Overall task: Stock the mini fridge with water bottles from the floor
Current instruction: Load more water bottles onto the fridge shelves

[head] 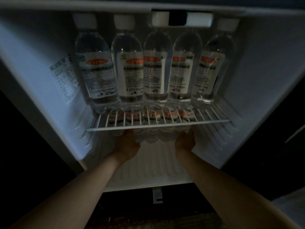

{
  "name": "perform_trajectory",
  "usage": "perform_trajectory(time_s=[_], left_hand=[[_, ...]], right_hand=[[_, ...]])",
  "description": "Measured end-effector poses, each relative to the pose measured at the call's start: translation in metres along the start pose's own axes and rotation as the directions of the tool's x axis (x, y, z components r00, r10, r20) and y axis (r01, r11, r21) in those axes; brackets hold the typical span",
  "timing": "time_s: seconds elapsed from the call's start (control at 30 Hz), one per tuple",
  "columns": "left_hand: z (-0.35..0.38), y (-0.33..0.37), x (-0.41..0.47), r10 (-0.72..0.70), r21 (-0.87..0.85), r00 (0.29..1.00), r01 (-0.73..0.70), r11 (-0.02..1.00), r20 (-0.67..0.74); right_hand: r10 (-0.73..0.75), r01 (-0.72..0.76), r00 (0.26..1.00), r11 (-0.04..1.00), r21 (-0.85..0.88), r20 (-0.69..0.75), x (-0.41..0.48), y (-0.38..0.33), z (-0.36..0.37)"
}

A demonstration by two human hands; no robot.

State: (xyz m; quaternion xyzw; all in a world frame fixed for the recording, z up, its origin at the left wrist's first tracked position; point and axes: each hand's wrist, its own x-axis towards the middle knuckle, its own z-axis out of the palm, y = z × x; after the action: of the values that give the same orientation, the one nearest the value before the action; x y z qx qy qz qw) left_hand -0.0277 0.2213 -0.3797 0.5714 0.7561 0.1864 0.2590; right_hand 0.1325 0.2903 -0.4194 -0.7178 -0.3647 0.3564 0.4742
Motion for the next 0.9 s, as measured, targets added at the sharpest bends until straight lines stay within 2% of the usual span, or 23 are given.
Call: perform_trajectory(time_s=[0.1,0.23,0.37,0.53,0.6,0.73,0.8,0.87,0.9], left_hand=[[0.000,0.002,-0.001,0.021,-0.014,1.000,-0.021,1.000,0.005],[-0.003,0.006,-0.011,0.021,0.010,0.999,-0.021,1.000,0.037],[-0.004,0.012,-0.043,-0.054,-0.011,0.997,0.055,0.998,0.057],[-0.035,0.017,-0.123,-0.116,-0.031,0.991,0.118,0.992,0.065],[-0.058,0.018,-0.168,-0.180,-0.046,0.983,0.182,0.982,0.038],[-0.113,0.016,-0.264,-0.231,-0.145,0.966,0.214,0.966,-0.114],[-0.140,0.013,-0.314,-0.275,-0.225,0.934,0.224,0.948,-0.229],[-0.166,0.000,-0.381,-0.325,-0.302,0.869,0.217,0.928,-0.372],[-0.173,-0.005,-0.406,-0.335,-0.315,0.850,0.215,0.925,-0.406]], right_hand=[[0.000,0.005,0.998,0.998,-0.069,0.068,0.004,0.000,-0.004],[0.052,-0.034,0.967,0.997,-0.074,0.250,0.003,-0.002,-0.009],[0.181,-0.139,0.946,0.976,-0.168,0.270,-0.027,-0.003,-0.026],[0.145,-0.073,0.904,0.979,-0.188,0.403,-0.100,-0.016,-0.062],[0.156,-0.063,0.861,0.977,-0.203,0.484,-0.139,-0.039,-0.079],[0.061,-0.098,0.767,0.995,0.023,0.638,-0.237,-0.096,-0.115],[0.008,-0.115,0.644,0.990,0.086,0.765,-0.295,-0.125,-0.136],[-0.005,-0.118,0.509,0.990,0.075,0.861,-0.368,-0.149,-0.161],[-0.006,-0.112,0.472,0.991,0.066,0.882,-0.394,-0.156,-0.169]])
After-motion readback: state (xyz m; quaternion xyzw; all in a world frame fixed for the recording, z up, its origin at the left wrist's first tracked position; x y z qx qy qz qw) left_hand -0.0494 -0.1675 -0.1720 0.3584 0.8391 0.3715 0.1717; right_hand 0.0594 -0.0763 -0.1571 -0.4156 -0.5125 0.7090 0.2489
